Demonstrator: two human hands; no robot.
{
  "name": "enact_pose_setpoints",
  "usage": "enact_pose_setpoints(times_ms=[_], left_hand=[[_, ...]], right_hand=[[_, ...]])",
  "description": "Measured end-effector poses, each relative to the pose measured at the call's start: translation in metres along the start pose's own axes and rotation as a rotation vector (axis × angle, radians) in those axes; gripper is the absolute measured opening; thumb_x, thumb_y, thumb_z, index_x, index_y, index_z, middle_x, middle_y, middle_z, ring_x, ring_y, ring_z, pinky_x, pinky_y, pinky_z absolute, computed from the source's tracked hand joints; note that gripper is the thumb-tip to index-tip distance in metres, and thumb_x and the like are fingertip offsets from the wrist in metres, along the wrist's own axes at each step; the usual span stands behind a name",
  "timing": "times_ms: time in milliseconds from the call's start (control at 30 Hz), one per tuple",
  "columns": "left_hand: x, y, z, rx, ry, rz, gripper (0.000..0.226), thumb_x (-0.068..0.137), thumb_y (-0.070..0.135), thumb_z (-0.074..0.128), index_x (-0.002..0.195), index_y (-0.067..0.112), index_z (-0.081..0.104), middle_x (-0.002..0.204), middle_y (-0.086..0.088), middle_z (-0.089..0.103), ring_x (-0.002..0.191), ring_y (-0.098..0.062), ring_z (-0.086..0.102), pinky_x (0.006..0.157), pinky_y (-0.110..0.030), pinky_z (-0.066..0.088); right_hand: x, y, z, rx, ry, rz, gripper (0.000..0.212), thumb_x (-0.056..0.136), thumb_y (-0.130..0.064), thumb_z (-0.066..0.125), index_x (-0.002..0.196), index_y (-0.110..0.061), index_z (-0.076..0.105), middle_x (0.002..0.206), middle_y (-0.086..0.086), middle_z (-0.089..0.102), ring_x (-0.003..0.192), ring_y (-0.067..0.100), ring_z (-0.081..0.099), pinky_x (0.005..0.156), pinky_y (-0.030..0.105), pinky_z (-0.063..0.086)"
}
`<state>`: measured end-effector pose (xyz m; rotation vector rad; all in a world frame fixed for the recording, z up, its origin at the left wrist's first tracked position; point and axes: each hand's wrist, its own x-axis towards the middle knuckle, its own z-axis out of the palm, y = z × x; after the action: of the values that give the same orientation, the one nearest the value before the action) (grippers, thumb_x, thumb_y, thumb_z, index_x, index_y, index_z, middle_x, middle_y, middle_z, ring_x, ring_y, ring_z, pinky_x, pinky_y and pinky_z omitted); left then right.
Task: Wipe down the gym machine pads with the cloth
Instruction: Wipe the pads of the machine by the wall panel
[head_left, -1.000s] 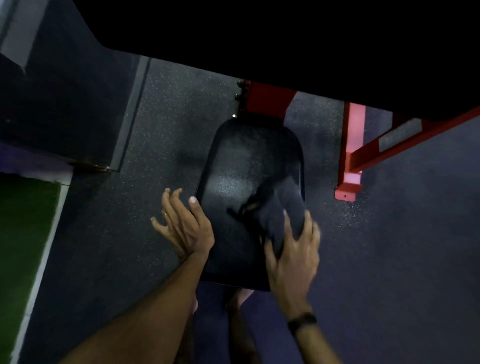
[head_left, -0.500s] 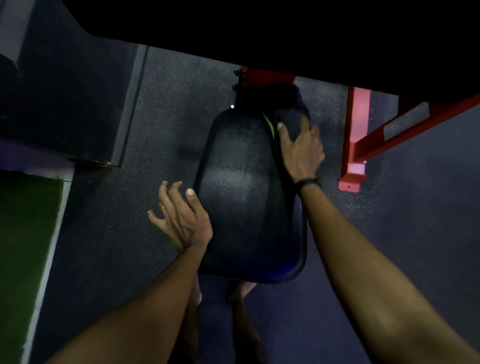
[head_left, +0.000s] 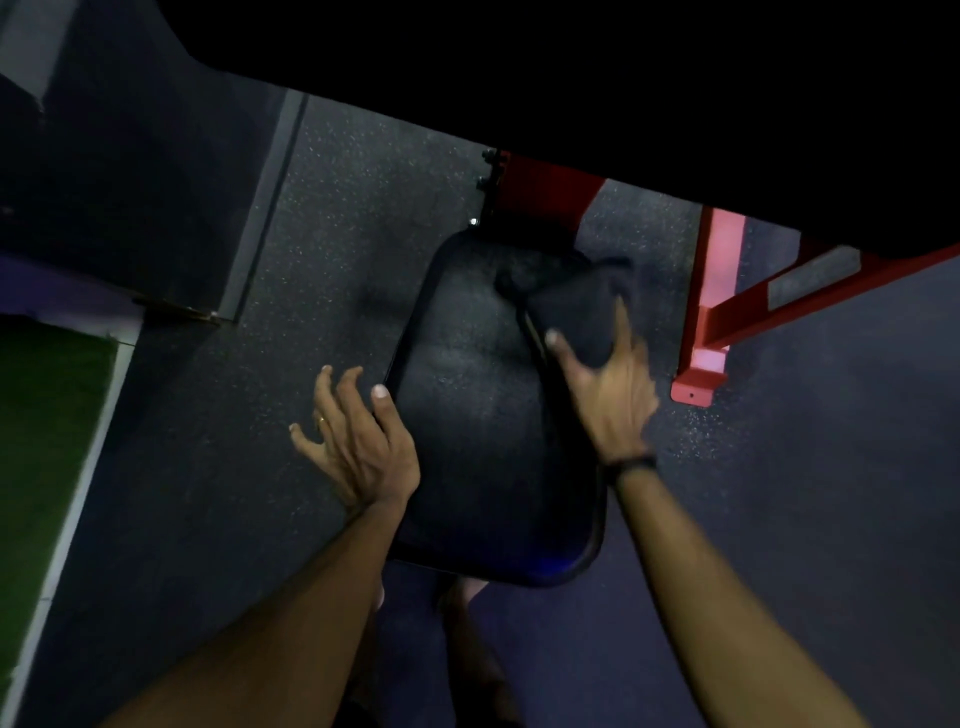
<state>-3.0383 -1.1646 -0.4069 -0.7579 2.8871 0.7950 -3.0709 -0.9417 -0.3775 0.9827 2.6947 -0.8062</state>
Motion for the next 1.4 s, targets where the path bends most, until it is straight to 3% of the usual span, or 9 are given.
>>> enact_pose_setpoints(times_ms=[367, 567, 700, 800, 900, 1033, 1133, 1233, 1400], left_hand=[[0.002, 0.004, 0.0, -0.007, -0.021, -0.009, 0.049, 0.103, 0.042, 0.025, 0.134, 0.015, 0.052, 0.154, -0.01, 0.041, 0.132, -0.03, 0.049, 0.116, -0.062, 0.012], [0.002, 0.004, -0.001, -0.003, -0.048, -0.013, 0.055, 0.103, 0.047, 0.018, 0.137, 0.017, 0.05, 0.156, -0.009, 0.038, 0.128, -0.03, 0.054, 0.118, -0.062, 0.011], [0.002, 0.002, 0.001, 0.004, -0.071, -0.008, 0.056, 0.103, 0.048, 0.017, 0.138, 0.017, 0.049, 0.156, -0.008, 0.038, 0.132, -0.029, 0.051, 0.118, -0.063, 0.011], [0.002, 0.002, 0.002, 0.004, -0.064, -0.006, 0.055, 0.104, 0.047, 0.018, 0.137, 0.016, 0.05, 0.155, -0.008, 0.039, 0.131, -0.031, 0.052, 0.118, -0.063, 0.013], [0.002, 0.003, 0.001, 0.004, -0.053, -0.006, 0.055, 0.103, 0.046, 0.02, 0.136, 0.015, 0.051, 0.155, -0.008, 0.04, 0.135, -0.03, 0.048, 0.118, -0.064, 0.015], [0.003, 0.005, 0.0, 0.001, -0.039, -0.02, 0.056, 0.103, 0.045, 0.02, 0.136, 0.014, 0.053, 0.155, -0.009, 0.04, 0.136, -0.029, 0.047, 0.117, -0.064, 0.016], [0.002, 0.003, 0.0, 0.009, -0.047, -0.014, 0.057, 0.103, 0.046, 0.019, 0.137, 0.015, 0.051, 0.156, -0.008, 0.039, 0.136, -0.027, 0.047, 0.118, -0.063, 0.015], [0.003, 0.002, 0.0, 0.015, -0.057, -0.025, 0.056, 0.103, 0.046, 0.02, 0.137, 0.015, 0.051, 0.156, -0.008, 0.039, 0.136, -0.027, 0.048, 0.118, -0.063, 0.015], [0.003, 0.006, -0.001, 0.01, -0.034, -0.026, 0.055, 0.103, 0.044, 0.022, 0.136, 0.014, 0.053, 0.155, -0.009, 0.04, 0.135, -0.029, 0.049, 0.116, -0.065, 0.018]], right_hand=[[-0.039, 0.035, 0.004, 0.08, 0.046, -0.125, 0.077, 0.083, -0.071, 0.045, 0.148, -0.029, 0.045, 0.148, 0.012, 0.045, 0.128, 0.035, 0.052, 0.096, 0.05, 0.047], [0.073, -0.012, -0.016, -0.074, -0.143, -0.278, 0.089, 0.072, -0.08, 0.065, 0.14, -0.028, 0.042, 0.134, 0.013, 0.053, 0.123, 0.036, 0.053, 0.099, 0.051, 0.048], [0.108, -0.047, -0.019, -0.196, -0.188, -0.279, 0.088, 0.068, -0.087, 0.059, 0.102, -0.006, 0.066, 0.104, 0.019, 0.07, 0.1, 0.037, 0.066, 0.078, 0.039, 0.051], [0.09, -0.045, -0.013, -0.207, -0.114, -0.326, 0.085, 0.082, -0.082, 0.05, 0.121, -0.007, 0.058, 0.115, 0.022, 0.065, 0.106, 0.04, 0.061, 0.082, 0.043, 0.047], [0.055, -0.032, -0.001, -0.253, -0.062, -0.419, 0.072, 0.096, -0.063, 0.045, 0.148, -0.013, 0.043, 0.143, 0.028, 0.046, 0.133, 0.043, 0.043, 0.109, 0.051, 0.037], [0.042, -0.043, 0.02, -0.408, -0.01, -0.671, 0.07, 0.096, -0.064, 0.035, 0.149, -0.019, 0.045, 0.151, 0.031, 0.036, 0.143, 0.045, 0.03, 0.12, 0.056, 0.016], [0.072, -0.094, 0.029, -0.482, -0.035, -0.643, 0.069, 0.095, -0.07, 0.033, 0.131, -0.018, 0.059, 0.111, 0.024, 0.066, 0.104, 0.041, 0.061, 0.091, 0.046, 0.044], [0.083, -0.122, 0.035, -0.462, -0.03, -0.589, 0.077, 0.095, -0.075, 0.026, 0.106, -0.011, 0.067, 0.092, 0.019, 0.07, 0.082, 0.038, 0.065, 0.064, 0.035, 0.034], [0.037, -0.076, 0.036, -0.485, 0.022, -0.787, 0.064, 0.095, -0.06, 0.04, 0.146, -0.023, 0.045, 0.138, 0.028, 0.046, 0.13, 0.043, 0.044, 0.109, 0.056, 0.035]])
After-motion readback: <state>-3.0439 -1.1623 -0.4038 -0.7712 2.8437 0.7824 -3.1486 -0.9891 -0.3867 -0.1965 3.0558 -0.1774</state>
